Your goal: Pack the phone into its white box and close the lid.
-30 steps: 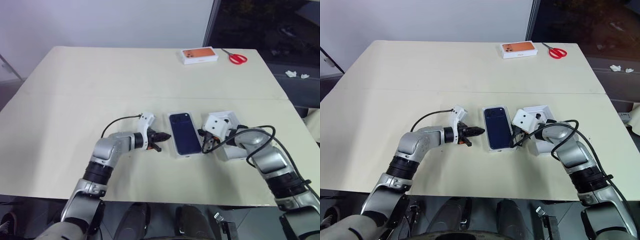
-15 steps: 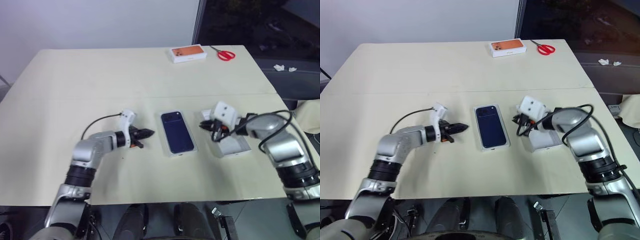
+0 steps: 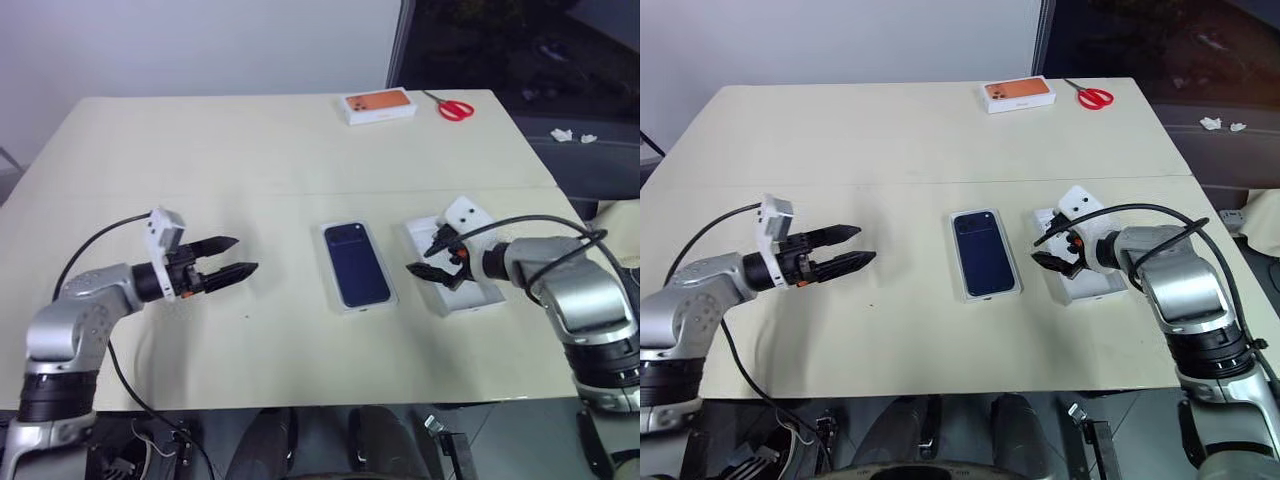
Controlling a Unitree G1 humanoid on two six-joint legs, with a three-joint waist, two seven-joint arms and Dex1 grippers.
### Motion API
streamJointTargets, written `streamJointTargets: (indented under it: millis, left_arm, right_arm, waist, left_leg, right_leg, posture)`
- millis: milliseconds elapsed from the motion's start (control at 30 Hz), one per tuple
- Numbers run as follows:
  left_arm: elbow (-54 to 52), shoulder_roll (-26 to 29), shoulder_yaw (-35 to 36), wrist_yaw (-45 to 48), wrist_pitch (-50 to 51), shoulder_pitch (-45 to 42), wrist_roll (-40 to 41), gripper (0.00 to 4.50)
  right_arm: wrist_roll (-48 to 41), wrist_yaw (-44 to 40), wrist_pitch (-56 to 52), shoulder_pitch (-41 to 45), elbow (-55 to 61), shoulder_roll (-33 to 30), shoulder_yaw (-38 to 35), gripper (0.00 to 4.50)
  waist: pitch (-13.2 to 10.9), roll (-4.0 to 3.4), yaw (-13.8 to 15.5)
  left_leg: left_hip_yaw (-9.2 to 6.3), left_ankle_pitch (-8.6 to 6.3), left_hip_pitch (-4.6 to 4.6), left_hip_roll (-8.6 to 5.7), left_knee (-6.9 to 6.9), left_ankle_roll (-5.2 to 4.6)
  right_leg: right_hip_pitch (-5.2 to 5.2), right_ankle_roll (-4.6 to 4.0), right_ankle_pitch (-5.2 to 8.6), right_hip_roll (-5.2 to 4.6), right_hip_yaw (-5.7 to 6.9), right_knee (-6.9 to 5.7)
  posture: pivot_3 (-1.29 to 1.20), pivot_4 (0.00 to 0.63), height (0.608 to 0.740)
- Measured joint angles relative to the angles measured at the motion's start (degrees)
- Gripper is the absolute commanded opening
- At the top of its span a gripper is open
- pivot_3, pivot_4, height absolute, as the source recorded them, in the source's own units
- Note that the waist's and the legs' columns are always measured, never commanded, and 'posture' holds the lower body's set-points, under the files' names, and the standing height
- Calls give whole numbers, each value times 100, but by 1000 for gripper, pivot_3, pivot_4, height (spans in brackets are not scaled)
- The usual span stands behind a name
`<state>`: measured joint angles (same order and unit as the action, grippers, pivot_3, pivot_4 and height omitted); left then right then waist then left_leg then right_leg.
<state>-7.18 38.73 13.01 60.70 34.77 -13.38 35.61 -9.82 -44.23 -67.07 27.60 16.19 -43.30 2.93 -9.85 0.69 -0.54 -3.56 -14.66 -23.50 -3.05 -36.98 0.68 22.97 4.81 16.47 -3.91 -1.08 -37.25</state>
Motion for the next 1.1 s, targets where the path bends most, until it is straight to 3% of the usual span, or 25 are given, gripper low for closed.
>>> streamJointTargets:
  millis: [367, 500, 967, 1100]
  left_arm:
    - [-68, -294, -157, -215, -147, 139, 8, 4454]
    - [-265, -638, -298, -432, -131, 264, 97, 4454]
    - [-665, -735, -302, -883, -120, 538, 242, 4454]
    - [-666, -733, -303, -957, -81, 537, 249, 4500]
  right_arm:
    - [-879, 582, -2386, 839, -22, -7, -89, 4488]
    - [-1771, 1348, -2504, 1276, -408, -57, -94, 4488]
    - [-5464, 4842, -2505, 941, -515, -343, 13, 4488]
    - [-6082, 5715, -2505, 921, -638, -341, -54, 3192]
  waist:
    - [-2, -4, -8]
    - [-4, -7, -20]
    - [-4, -6, -21]
    - [-4, -6, -18]
  left_leg:
    - [8, -2, -23, -1, 0, -5]
    - [12, -2, -22, 0, 0, -5]
    - [14, -3, -31, -1, -13, -13]
    - [14, -3, -30, 0, -16, -13]
  right_leg:
    - [25, 2, -2, -1, -5, 0]
    - [28, 2, -3, 1, -8, -3]
    - [26, 3, -3, 4, -8, -6]
    - [25, 3, -3, 6, -7, -8]
  posture:
    - [0, 150, 740]
    - [0, 150, 740]
    - [0, 150, 740]
    - [0, 150, 740]
